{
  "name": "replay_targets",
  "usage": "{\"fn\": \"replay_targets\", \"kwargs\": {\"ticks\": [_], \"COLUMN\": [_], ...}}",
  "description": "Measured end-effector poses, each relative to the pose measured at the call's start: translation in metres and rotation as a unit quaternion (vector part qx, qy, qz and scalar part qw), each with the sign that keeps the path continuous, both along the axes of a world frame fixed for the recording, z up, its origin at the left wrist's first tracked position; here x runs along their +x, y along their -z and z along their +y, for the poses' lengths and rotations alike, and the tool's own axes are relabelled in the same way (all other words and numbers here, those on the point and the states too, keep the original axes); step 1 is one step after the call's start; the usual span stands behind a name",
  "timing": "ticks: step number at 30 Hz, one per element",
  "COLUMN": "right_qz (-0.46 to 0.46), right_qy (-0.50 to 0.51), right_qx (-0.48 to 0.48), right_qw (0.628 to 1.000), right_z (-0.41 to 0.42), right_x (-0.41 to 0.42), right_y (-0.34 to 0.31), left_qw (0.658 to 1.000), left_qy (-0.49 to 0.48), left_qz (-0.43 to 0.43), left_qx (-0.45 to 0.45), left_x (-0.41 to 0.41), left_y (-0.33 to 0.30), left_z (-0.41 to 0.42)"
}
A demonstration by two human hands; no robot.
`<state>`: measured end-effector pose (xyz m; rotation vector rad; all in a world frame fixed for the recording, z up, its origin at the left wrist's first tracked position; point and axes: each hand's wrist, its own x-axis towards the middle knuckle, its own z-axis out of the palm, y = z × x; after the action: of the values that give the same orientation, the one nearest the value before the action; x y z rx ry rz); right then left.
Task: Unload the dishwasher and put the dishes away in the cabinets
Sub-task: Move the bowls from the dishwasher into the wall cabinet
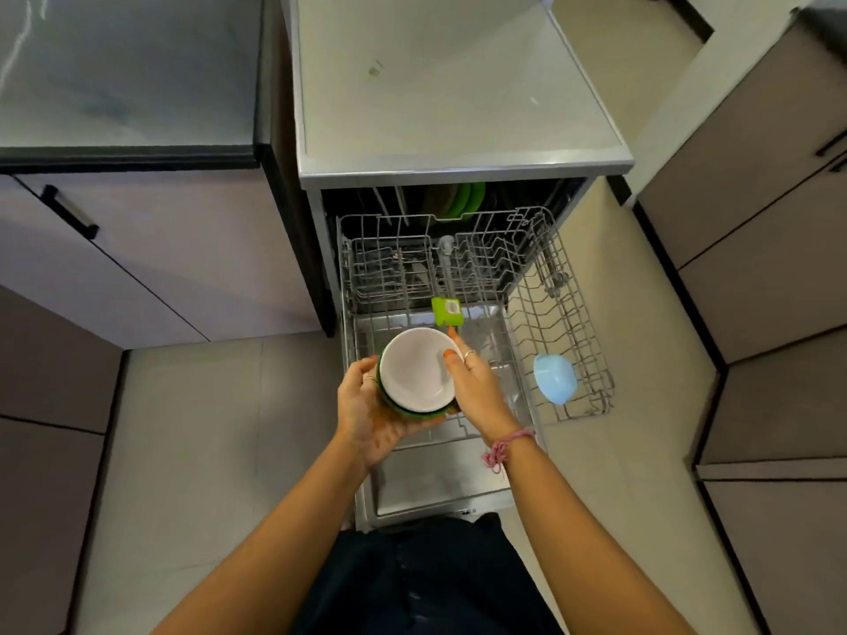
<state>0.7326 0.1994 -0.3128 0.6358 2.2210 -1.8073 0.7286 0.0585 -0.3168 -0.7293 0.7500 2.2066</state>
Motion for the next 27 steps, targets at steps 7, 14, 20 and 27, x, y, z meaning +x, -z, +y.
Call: {"fn": "replay_targets", "kwargs": {"ticks": [7, 14, 20, 27], "right_qz": [-0.041, -0.115, -0.158, -0.240], "right_qy": [-0.032, -0.005, 0.025, -0.151], "right_qx": [0.024, -0.030, 0.162, 0.366], "right_qw": [0.998, 0.993, 0.974, 0.886], "right_z": [0.019, 0.074, 0.168, 0.229], "right_x": [0.016, 0.011, -0.021, -0.057], "right_y": [0.033, 0.082, 0.131, 0.180], "left_qw": [0.975, 0.956, 0.943, 0.929], "left_qy": [0.088, 0.095, 0.077, 0.068], "left_qz": [-0.029, -0.075, -0.106, -0.120], "left_qx": [-0.200, -0.266, -0.307, -0.343], "left_x": [0.003, -0.006, -0.020, -0.049], "left_y": [0.011, 0.032, 0.056, 0.080], "left_z": [0.027, 0.062, 0.099, 0.142]}}
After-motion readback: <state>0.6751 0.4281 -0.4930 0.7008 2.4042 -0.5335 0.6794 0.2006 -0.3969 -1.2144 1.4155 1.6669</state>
